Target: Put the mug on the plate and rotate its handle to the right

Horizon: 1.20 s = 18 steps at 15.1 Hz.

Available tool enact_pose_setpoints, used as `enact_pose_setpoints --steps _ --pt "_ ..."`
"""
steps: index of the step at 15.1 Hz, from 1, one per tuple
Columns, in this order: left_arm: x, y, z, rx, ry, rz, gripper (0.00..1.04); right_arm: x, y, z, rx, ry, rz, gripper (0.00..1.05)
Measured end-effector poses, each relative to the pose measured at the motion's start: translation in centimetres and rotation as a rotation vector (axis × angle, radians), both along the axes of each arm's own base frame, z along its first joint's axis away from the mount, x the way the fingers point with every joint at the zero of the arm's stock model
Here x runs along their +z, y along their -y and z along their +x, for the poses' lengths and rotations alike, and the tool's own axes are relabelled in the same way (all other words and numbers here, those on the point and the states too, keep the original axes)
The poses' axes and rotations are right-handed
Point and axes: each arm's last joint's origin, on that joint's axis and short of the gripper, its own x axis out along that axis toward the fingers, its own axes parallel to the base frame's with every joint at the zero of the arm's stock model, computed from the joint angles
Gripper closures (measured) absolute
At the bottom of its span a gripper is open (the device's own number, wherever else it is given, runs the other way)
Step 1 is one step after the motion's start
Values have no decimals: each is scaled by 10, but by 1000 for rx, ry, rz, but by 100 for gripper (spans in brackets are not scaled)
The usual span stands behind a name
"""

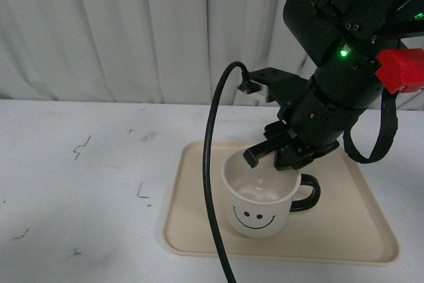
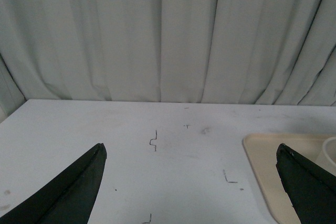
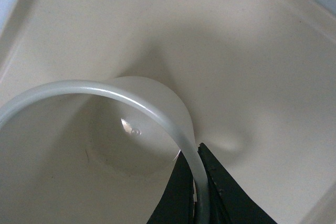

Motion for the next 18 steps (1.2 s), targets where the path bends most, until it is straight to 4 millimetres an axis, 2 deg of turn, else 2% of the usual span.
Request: enact_pose_setpoints --steps 4,6,7,8,10,14,15,16,18 --pt "0 0 0 0 0 0 7 15 12 -10 24 8 12 102" --pt "0 0 0 0 0 0 7 18 40 -12 120 5 -11 102" --pt "0 0 0 0 0 0 7 18 47 -10 140 13 -11 102" --pt "0 0 0 0 0 0 7 16 55 -6 131 19 0 102" --pt "0 0 0 0 0 0 7 -4 57 5 138 1 -6 102" --pt "0 0 0 0 0 0 7 -7 63 20 143 12 -20 102" --pt "0 0 0 0 0 0 7 -6 62 21 144 21 -28 96" --pt "0 0 0 0 0 0 7 -5 62 23 143 39 -32 83" --pt "0 0 0 0 0 0 7 -5 62 23 142 39 -32 76"
